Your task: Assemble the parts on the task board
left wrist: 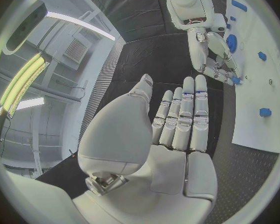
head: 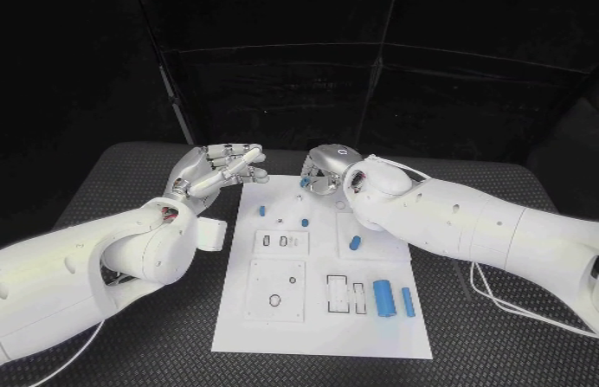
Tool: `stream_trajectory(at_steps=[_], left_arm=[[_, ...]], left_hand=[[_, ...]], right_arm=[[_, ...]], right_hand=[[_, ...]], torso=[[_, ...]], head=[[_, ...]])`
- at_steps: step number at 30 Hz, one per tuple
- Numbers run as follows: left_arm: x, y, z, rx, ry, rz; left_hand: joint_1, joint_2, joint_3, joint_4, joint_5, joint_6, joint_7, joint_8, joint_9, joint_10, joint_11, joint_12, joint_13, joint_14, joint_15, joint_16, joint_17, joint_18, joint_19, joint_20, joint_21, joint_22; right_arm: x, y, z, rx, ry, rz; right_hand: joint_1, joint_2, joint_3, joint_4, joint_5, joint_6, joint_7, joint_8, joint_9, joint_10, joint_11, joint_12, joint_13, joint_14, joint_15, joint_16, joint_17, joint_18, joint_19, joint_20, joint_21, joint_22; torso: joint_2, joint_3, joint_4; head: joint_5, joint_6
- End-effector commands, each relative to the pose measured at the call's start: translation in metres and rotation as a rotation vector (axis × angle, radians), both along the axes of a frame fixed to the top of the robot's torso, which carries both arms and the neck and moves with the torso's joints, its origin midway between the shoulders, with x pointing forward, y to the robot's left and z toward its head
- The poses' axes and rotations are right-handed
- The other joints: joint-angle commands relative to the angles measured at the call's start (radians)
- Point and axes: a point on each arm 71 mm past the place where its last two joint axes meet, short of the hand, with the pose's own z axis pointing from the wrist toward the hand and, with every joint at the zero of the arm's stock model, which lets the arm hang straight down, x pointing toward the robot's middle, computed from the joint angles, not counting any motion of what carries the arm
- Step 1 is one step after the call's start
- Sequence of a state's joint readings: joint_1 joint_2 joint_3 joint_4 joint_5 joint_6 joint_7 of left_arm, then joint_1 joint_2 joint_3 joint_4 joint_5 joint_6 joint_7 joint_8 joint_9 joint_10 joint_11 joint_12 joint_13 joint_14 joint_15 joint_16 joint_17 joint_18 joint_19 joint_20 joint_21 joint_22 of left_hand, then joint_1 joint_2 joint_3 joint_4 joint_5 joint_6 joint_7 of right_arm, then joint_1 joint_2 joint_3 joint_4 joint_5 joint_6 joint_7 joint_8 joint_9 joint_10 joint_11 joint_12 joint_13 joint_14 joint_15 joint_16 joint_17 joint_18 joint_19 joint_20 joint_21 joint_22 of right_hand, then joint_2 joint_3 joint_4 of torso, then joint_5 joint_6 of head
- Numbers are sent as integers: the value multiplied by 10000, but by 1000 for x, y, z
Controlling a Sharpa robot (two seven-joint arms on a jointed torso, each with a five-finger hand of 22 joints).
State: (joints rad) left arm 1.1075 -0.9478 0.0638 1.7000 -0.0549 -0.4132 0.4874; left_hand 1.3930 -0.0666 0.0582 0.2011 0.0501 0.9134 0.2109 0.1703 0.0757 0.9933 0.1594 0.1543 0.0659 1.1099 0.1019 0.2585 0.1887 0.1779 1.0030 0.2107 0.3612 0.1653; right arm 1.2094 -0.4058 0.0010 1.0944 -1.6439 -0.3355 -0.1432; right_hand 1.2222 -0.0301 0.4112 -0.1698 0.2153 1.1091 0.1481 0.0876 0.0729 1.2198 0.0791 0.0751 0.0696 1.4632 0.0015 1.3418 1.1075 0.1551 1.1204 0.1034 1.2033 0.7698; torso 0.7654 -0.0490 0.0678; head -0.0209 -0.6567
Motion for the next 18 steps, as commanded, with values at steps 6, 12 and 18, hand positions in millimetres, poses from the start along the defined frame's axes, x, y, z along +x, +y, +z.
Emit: stream_trajectory(at_steps=[6,12,18], left_arm=[[0,-1,2,-78,-57,-127],[1,-1,1,-68,-48,-116],[1,1,1,-47,-41,-77]], left_hand=[[0,66,-51,12,-34,9,72,-36,-9,24,55,-59,-14,34,58,-31,8,15,70,-10,-37,-9],[2,68,-57,9,-34,7,74,-45,-13,21,57,-71,-14,36,59,-38,12,14,72,-9,-40,-11],[2,68,-58,9,-34,7,75,-46,-14,20,57,-72,-14,36,59,-39,12,14,72,-9,-41,-11]], right_arm=[[2,1,1,-28,43,-30],[1,1,3,159,-124,-43],[-3,-11,6,372,-299,-102]], right_hand=[[-93,-572,-149,305,-306,-1725,293,-282,-111,-1315,336,-126,-64,201,258,-153,-438,26,-372,221,-270,-577],[194,-752,-708,577,-556,-2898,356,-274,-94,-2056,401,10,-39,42,290,-496,-1075,114,-700,323,-631,-1161],[393,-724,-920,732,-399,-2409,371,-177,-27,-2063,425,195,-19,54,310,-500,-1108,114,-670,340,-656,-1189]], torso=[[14,0,-13],[12,-5,-7],[-3,8,-38]], head=[[19,-7],[12,-10],[10,8]])
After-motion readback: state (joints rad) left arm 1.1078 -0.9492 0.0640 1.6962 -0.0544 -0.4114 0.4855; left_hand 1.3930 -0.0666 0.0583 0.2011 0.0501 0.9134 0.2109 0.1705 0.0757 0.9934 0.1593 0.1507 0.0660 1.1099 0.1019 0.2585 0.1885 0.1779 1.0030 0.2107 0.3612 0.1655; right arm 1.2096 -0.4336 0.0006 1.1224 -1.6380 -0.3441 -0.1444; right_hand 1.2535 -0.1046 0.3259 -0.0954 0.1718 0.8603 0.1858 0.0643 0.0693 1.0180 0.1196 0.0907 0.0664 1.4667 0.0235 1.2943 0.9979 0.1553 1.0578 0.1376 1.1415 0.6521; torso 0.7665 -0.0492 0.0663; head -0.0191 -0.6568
